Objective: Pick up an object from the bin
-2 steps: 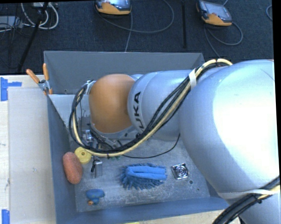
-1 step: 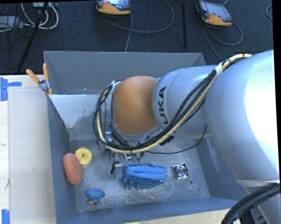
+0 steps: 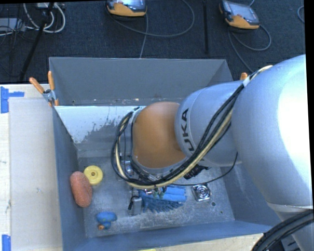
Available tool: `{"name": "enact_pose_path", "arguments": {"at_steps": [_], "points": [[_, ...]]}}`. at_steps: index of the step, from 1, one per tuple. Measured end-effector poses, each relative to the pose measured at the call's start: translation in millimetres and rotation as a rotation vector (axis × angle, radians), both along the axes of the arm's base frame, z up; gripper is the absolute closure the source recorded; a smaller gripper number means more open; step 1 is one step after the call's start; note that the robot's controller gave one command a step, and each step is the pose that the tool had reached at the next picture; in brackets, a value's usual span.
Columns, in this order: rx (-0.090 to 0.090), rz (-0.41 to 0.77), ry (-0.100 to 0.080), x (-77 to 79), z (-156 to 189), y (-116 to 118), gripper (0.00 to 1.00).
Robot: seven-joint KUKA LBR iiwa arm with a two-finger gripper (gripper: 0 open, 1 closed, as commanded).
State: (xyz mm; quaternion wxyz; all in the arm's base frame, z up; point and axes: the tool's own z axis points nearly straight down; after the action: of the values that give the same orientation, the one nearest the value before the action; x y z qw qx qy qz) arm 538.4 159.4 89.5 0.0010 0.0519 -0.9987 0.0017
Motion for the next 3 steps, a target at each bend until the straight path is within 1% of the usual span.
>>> {"name": "enact_pose_path", "arguments": {"at_steps": [1,2,3], "points": [[0.006,-0.106,-0.002,23.0,5.8,-44.0,0.00],[0.002,-0.131,-0.004,33.5,11.9,-85.1,0.00],[0.004,-0.009,-0.001,-4.0,-9.1,-100.0,0.00]]}}
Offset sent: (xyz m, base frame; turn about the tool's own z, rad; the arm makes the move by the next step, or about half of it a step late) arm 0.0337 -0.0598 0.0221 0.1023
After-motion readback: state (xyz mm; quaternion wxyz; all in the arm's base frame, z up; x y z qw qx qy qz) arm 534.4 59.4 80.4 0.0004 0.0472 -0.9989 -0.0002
